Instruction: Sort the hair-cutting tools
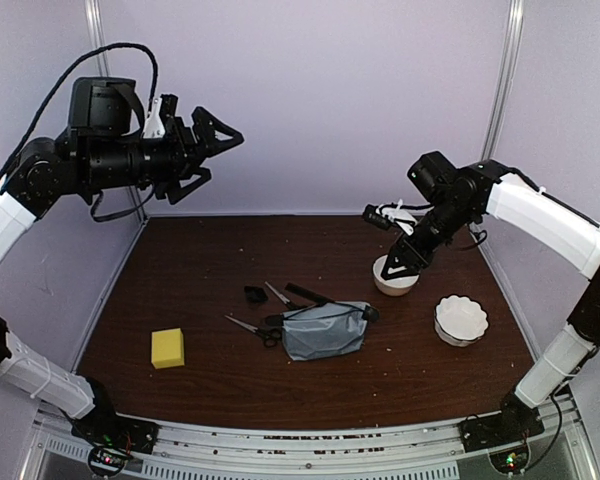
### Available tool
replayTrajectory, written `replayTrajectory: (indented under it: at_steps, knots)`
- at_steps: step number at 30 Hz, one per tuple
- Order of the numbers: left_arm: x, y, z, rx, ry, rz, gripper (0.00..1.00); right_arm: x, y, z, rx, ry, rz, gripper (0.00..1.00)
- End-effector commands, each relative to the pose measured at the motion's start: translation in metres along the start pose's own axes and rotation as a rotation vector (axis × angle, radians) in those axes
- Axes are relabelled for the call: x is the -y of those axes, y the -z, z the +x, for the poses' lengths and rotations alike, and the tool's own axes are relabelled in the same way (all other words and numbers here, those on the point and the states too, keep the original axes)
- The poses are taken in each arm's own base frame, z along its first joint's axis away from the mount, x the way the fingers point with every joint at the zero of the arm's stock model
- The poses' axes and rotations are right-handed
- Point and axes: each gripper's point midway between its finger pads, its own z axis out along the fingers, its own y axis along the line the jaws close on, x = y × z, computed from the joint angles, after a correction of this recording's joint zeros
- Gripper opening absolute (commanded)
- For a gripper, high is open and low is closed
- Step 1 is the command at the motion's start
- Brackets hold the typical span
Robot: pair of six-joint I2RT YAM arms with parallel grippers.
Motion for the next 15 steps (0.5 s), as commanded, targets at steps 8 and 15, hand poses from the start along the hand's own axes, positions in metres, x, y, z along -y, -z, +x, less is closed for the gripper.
replayTrajectory:
  at_steps: [8,15]
  knots:
    - [-0.044,-0.019,0.023,0.007,-0.280,-0.067,0.98,0.004,0.023,-0.012,0.065,0.028,0.046,0.46]
    - [-0.159,-0.043,0.095,-0.138,-0.603,-0.277,0.98,0.015,0.056,-0.038,0.253,0.131,0.197,0.64]
